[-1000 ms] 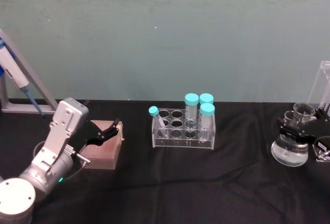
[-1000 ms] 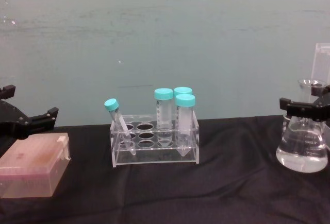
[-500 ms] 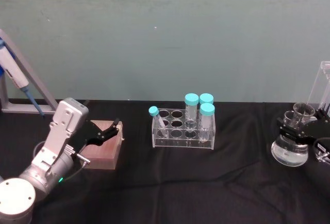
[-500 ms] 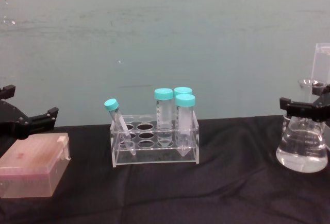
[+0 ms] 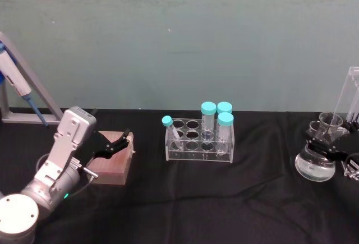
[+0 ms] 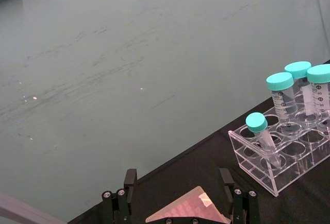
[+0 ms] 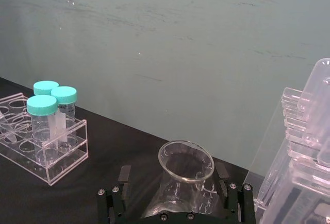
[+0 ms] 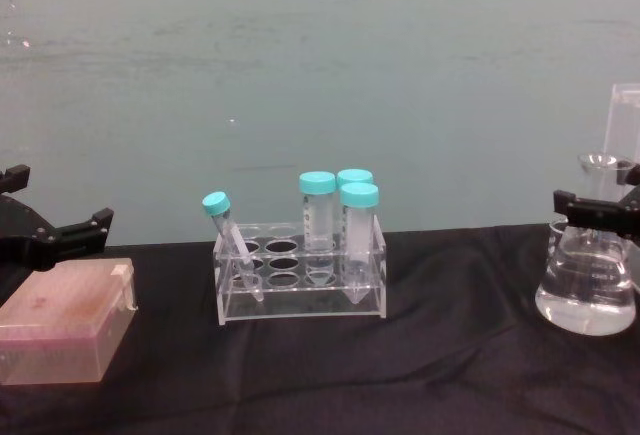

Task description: Place the experimental apparatus aside using one hand.

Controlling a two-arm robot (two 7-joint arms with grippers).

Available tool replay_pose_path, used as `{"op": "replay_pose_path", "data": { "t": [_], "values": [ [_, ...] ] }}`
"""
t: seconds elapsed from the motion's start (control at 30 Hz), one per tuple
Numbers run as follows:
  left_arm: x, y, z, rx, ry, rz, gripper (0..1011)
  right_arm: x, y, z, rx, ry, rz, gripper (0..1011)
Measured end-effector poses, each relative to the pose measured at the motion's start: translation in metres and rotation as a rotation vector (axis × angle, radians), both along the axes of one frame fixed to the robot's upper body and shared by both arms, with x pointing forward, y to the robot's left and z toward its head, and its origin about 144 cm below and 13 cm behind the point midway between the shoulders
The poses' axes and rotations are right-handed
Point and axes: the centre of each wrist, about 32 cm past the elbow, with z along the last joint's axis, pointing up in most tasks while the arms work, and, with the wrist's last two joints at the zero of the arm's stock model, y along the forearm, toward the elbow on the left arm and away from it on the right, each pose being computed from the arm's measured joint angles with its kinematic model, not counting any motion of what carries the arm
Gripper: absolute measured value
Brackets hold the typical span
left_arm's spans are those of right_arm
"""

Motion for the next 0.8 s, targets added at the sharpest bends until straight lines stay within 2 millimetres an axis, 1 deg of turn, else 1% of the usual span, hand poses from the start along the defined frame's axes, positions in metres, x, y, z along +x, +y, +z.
{"op": "replay_pose_path", "data": {
  "t": [0.47,0.8],
  "values": [
    [0.000,0.000,0.000,0.000,0.000,0.000,1000,-0.012,-0.001,0.005,0.009,-0.006,-0.003,1000],
    [0.000,0.000,0.000,0.000,0.000,0.000,1000,-0.029,0.004,0.008,0.026,0.015,0.002,1000]
  ]
}}
